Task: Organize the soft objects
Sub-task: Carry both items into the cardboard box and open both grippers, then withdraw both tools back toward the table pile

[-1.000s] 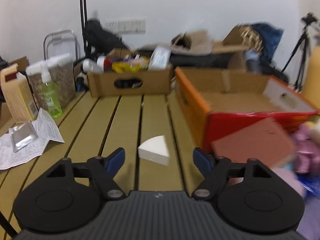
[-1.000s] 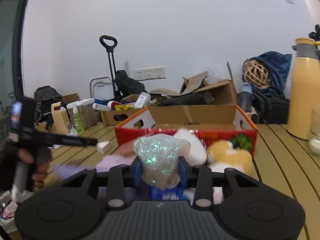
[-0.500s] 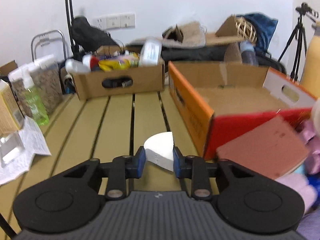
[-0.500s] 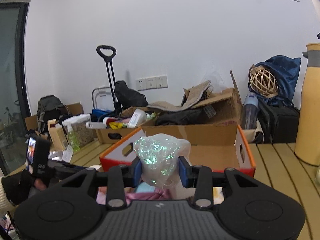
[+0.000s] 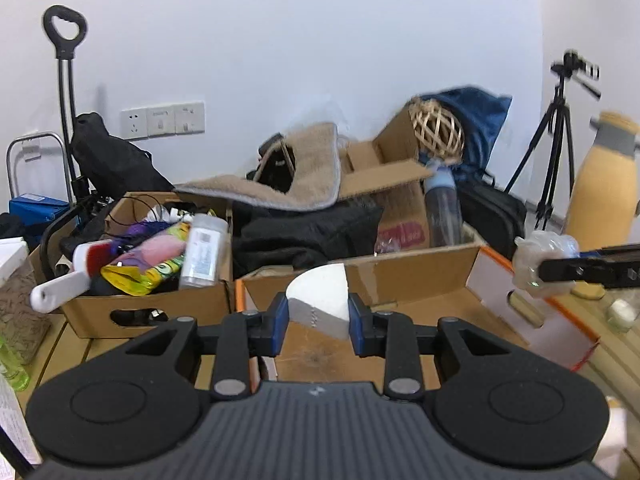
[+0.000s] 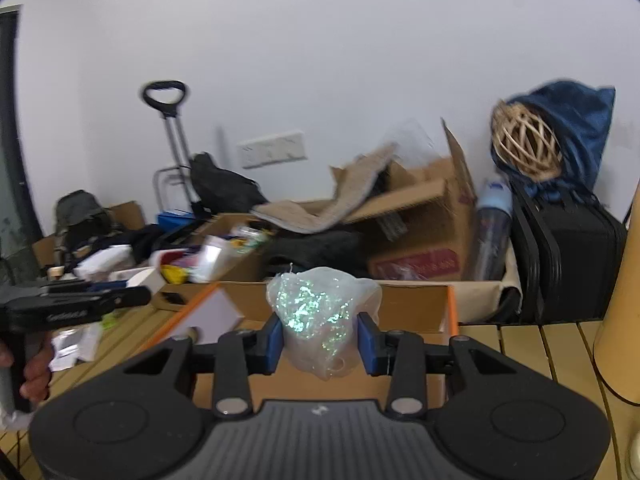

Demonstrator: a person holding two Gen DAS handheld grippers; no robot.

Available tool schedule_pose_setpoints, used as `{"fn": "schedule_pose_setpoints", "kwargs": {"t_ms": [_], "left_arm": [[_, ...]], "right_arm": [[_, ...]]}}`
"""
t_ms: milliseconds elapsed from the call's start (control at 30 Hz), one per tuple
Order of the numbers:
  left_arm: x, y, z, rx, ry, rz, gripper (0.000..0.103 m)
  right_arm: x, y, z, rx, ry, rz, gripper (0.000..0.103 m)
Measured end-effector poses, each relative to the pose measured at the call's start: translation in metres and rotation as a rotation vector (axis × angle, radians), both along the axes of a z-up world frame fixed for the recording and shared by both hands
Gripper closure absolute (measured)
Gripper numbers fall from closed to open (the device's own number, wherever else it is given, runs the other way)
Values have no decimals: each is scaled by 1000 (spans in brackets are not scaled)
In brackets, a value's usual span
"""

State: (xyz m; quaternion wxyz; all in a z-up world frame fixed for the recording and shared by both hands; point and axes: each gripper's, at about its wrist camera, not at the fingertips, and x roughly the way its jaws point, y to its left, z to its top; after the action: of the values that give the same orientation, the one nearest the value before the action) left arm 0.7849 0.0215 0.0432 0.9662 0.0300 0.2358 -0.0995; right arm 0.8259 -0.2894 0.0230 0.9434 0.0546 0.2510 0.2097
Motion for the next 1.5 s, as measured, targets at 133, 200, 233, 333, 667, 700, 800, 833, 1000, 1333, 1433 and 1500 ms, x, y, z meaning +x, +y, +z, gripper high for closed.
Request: {"fn": "schedule_pose_setpoints", "kwargs": {"t_ms": [133, 200, 233, 333, 667, 700, 800, 833, 1000, 1333, 1433, 1500], "left_arm": [[22, -7, 5, -10, 46, 27, 69], [37, -7, 4, -14, 81, 55, 69], [44, -6, 0, -10, 96, 84, 69], [58, -3, -18, -36, 169, 105, 68], [107, -16, -56, 41, 291, 129, 34], [109, -18, -57, 52, 286, 127, 34], [108, -21, -59, 69, 285, 114, 33], [107, -19, -58, 60, 283, 113, 33], [87, -17, -30, 26, 230, 119, 22], [-108, 11, 76, -63, -87, 108, 6], [-193, 11, 72, 0, -190, 125, 5], [-242, 12, 67, 12, -225, 130, 4]], "right_arm": [[30, -8, -15, -5, 90, -52, 66], [42, -9, -13, -22, 94, -83, 66], [47, -7, -12, -42, 92, -83, 65], [69, 4, -18, -91, 136, -59, 64], [125, 27, -53, -212, 225, -102, 45], [127, 28, -52, -212, 220, -96, 39], [123, 32, -54, -235, 198, -84, 23], [122, 34, -55, -252, 197, -81, 23], [111, 41, -42, -318, 151, -91, 22], [-43, 16, 67, -186, -23, -83, 17], [-125, 10, 76, -195, -115, -78, 14], [-181, 9, 75, -212, -170, -86, 13]]}}
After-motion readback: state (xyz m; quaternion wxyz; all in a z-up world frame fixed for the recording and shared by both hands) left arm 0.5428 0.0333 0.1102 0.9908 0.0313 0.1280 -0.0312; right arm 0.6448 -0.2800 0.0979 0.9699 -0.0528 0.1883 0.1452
